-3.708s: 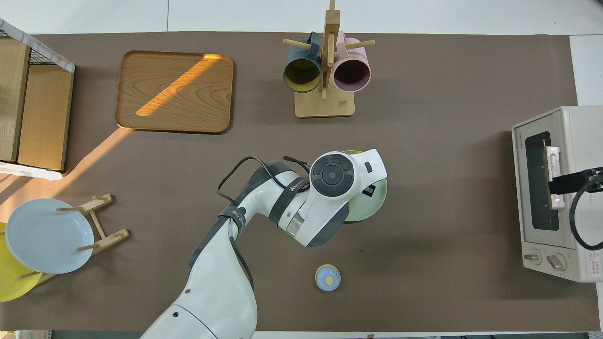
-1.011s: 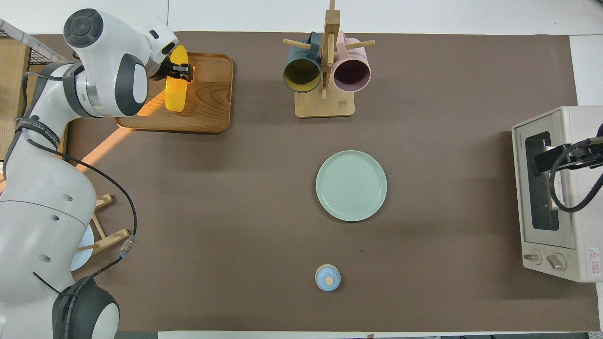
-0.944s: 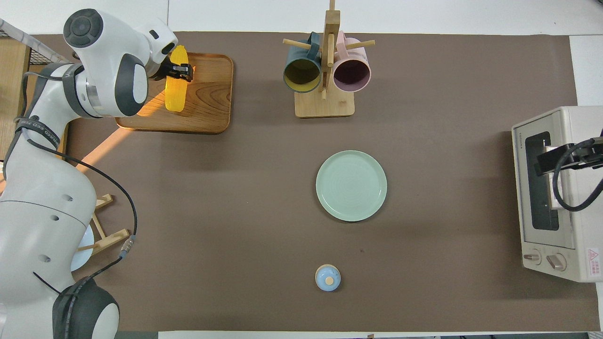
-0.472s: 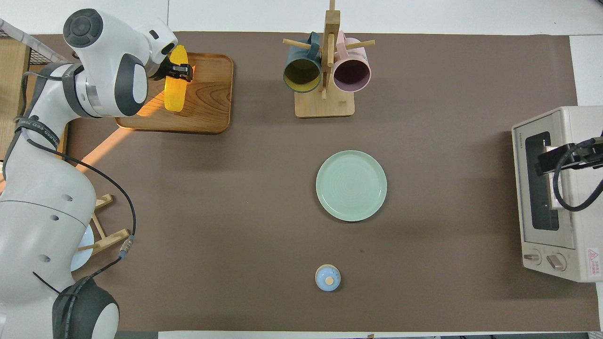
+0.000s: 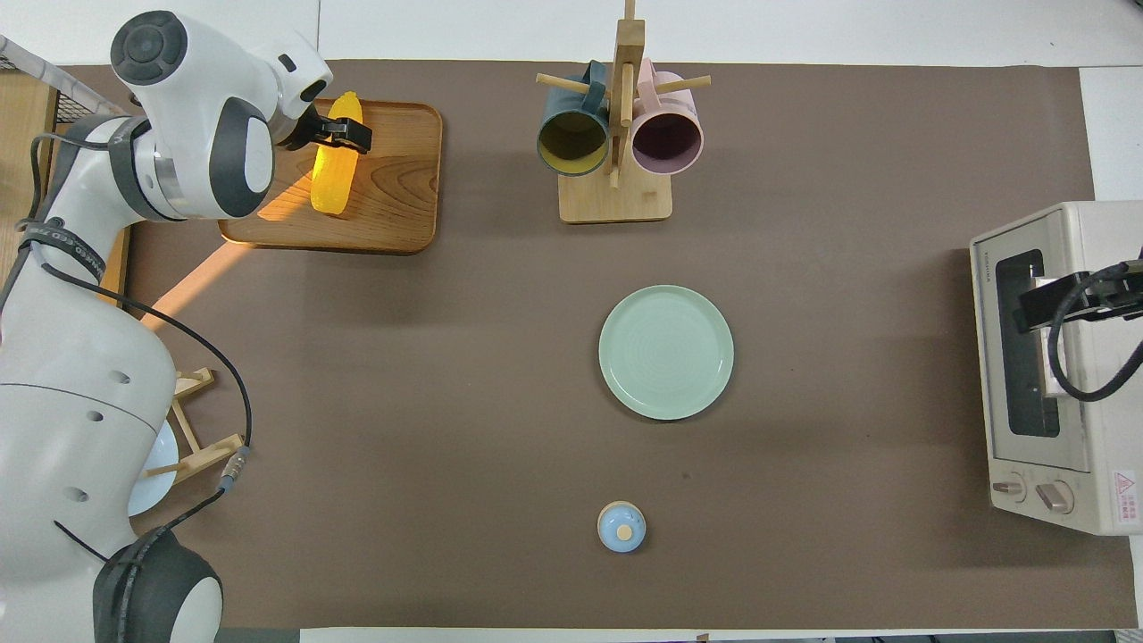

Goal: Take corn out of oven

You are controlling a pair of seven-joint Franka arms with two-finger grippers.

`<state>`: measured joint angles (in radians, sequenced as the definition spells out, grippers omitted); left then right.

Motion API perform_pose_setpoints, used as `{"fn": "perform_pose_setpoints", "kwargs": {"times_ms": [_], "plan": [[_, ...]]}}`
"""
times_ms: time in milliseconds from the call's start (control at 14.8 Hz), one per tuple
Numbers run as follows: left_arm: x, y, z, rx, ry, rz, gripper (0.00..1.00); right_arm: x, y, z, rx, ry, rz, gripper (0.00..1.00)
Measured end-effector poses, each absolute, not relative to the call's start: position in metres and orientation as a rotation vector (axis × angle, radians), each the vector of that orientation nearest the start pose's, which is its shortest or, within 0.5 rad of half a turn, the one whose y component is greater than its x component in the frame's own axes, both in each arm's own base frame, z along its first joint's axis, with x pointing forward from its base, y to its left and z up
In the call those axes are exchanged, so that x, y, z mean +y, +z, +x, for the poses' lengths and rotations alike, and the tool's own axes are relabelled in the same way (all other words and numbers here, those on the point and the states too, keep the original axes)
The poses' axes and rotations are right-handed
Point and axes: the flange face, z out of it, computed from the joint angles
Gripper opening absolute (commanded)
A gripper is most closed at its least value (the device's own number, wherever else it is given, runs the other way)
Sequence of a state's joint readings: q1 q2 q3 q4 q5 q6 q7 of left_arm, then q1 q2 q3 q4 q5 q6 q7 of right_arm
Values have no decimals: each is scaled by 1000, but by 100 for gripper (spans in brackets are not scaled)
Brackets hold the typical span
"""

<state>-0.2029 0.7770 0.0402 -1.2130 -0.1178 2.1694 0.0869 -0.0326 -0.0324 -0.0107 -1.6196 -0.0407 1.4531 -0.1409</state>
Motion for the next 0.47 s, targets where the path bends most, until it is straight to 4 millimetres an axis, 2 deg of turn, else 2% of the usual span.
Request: {"fn": "perform_pose_setpoints", "kwargs": {"times_ms": [202, 472], "plan": [[-140, 373, 755, 323, -313, -3201, 100, -27, 610, 530, -153, 217, -3158, 100], [-129, 463, 729, 272, -267, -3213, 100, -27, 610, 530, -154, 217, -3158, 100]]}}
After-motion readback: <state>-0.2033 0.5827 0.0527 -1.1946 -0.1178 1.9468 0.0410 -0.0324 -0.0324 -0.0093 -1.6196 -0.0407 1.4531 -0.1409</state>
